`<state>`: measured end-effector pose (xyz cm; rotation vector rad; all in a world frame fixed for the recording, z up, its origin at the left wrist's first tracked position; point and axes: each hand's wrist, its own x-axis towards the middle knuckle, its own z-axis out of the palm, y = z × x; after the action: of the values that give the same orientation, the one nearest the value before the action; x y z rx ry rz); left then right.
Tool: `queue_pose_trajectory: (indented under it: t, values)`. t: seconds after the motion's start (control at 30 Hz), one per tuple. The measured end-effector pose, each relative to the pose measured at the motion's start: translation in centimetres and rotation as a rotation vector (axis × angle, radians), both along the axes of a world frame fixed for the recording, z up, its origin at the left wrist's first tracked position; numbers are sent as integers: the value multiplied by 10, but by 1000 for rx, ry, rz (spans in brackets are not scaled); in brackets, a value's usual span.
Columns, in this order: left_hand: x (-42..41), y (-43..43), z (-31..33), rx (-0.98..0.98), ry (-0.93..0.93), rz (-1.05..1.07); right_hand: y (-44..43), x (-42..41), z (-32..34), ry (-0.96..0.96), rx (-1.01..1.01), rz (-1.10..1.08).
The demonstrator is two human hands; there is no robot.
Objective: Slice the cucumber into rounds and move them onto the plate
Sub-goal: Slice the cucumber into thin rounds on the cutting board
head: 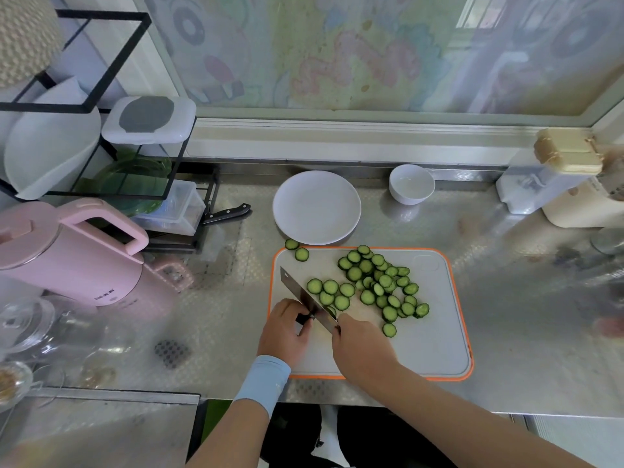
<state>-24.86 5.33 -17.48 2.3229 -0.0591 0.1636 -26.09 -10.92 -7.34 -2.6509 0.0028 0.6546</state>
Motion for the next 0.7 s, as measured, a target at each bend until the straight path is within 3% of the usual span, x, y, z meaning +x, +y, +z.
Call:
queue_pose_trajectory:
  t: [0.7]
  values:
    - [-2, 0, 2, -46, 38, 27, 11, 12, -18, 129, -61, 53]
